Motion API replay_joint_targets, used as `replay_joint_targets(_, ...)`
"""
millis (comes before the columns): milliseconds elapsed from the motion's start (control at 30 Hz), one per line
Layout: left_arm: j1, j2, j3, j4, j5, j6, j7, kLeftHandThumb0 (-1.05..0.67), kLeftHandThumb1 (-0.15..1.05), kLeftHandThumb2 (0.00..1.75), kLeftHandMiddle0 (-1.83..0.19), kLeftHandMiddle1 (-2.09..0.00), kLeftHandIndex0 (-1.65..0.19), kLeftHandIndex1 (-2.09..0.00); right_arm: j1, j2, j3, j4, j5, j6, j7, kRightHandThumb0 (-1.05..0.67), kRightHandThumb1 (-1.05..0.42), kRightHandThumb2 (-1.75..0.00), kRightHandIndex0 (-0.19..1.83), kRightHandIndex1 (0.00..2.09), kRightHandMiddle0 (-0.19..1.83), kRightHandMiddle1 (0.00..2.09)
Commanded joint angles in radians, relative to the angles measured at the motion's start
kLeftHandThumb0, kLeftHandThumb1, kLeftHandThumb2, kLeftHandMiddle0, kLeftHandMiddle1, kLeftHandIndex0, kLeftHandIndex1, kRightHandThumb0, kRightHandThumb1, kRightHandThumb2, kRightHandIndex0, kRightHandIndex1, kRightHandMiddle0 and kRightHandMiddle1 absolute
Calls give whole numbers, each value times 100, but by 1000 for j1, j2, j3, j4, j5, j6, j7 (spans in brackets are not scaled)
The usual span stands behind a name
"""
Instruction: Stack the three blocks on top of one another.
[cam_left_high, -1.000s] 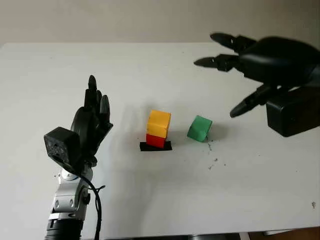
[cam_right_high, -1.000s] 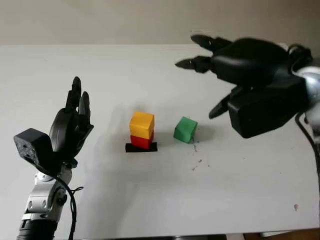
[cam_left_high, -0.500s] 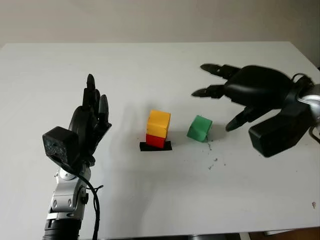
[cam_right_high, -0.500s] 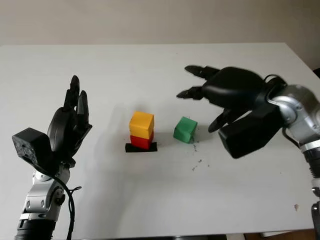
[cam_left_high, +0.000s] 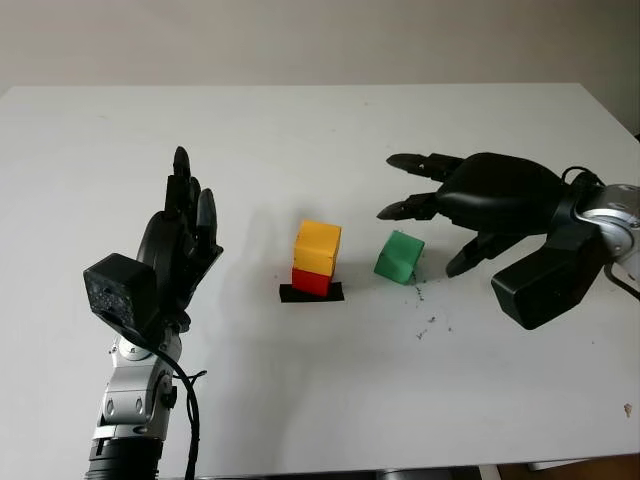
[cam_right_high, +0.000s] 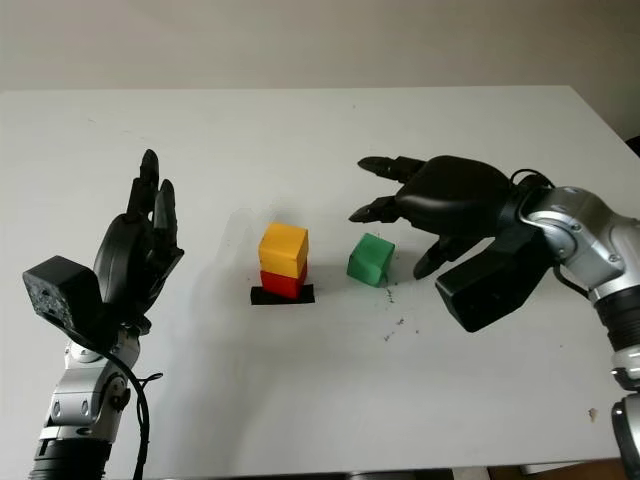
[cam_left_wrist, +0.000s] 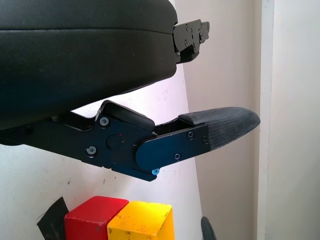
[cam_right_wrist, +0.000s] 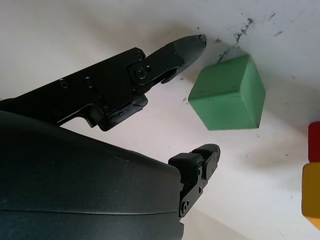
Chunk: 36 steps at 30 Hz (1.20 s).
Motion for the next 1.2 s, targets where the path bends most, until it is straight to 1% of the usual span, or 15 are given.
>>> replay_joint_targets(0,-7,-3,2,4,-7,-6,-3,-77,105,71,19,0,19,0,-29,11,8,18,0,-13,-14,-54,-84,-5,-7,5,39,10)
replay_joint_targets(367,-14,3,-3,13,23,-16,14,-77,105,73,19,0,19,0,-68,49,35,72,1,-19,-11,-50,-88,-6,-7,6,40,10)
replay_joint_targets(600,-10,-1,-1,9,13,1,7,-79,105,71,19,0,19,0,-83,64,50,99,-11,-32,-36,-47,-88,-5,-6,6,42,11)
replay_joint_targets(700,-9,0,0,15,12,-6,0,-79,105,70,19,0,19,0,-88,70,57,109,-13,-34,-39,-47,-89,-6,-7,5,42,11)
replay_joint_targets(833,-3,-1,2,5,9,5,1,-79,105,70,19,0,19,0,-92,74,67,120,-18,-45,-48,-48,-89,-6,-7,5,48,13)
replay_joint_targets(967,3,1,0,5,14,-9,3,-80,105,69,19,0,19,0,-88,77,71,115,-20,-37,-48,-46,-91,-6,-5,6,55,18)
replay_joint_targets(1100,5,-1,1,7,15,-14,8,-79,105,69,19,0,19,0,-81,82,71,125,-15,-46,-60,-39,-98,-8,-1,7,67,25)
replay_joint_targets(1167,6,-2,1,3,14,-9,10,-79,105,69,19,0,19,0,-81,81,75,125,-20,-52,-65,-40,-99,-7,0,7,70,28)
